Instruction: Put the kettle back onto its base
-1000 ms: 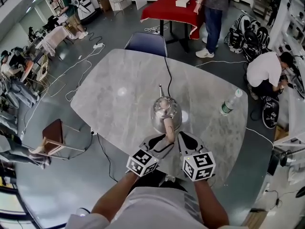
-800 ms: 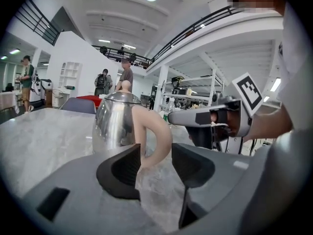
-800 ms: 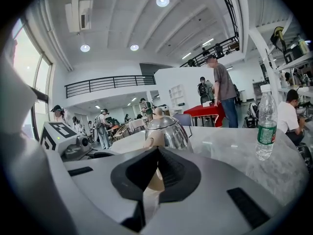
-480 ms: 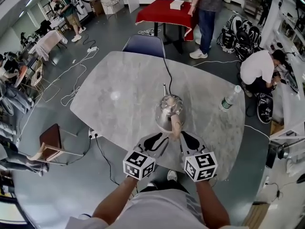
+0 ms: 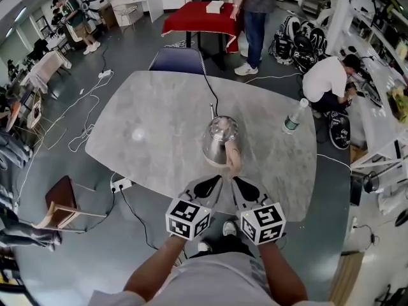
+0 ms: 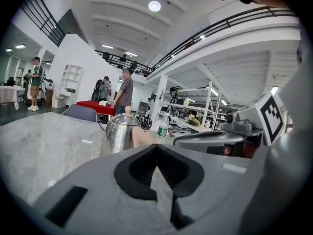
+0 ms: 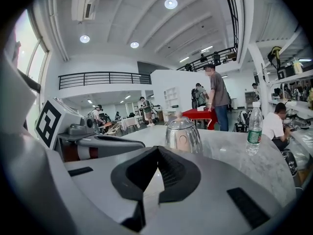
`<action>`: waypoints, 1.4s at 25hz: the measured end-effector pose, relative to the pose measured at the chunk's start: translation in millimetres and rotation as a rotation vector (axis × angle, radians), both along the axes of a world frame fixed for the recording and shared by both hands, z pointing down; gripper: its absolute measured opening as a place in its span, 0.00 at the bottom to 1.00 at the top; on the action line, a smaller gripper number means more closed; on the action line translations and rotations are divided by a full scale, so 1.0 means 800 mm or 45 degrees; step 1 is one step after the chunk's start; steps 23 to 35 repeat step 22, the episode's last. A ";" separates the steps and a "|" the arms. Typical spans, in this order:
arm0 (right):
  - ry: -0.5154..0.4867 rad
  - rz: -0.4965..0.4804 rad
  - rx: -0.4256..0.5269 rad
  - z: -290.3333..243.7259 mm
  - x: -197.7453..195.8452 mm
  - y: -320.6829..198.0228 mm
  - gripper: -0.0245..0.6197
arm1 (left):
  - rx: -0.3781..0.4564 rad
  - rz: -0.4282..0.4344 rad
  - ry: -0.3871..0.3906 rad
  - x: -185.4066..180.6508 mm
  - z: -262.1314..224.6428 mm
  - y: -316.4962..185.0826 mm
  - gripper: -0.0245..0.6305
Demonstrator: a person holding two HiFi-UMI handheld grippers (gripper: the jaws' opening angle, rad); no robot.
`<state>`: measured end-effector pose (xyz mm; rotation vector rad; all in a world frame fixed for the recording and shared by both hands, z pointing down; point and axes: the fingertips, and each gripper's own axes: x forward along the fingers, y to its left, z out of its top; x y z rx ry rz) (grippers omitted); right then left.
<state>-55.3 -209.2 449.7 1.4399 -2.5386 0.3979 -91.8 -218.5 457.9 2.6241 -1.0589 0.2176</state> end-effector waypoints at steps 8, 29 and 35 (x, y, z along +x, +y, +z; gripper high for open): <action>-0.009 0.038 0.014 -0.007 -0.007 0.025 0.04 | 0.025 0.032 -0.002 0.000 -0.012 0.020 0.05; -0.008 0.028 0.033 -0.006 -0.033 0.043 0.04 | 0.059 0.042 -0.025 -0.022 -0.010 0.040 0.05; -0.008 0.028 0.033 -0.006 -0.033 0.043 0.04 | 0.059 0.042 -0.025 -0.022 -0.010 0.040 0.05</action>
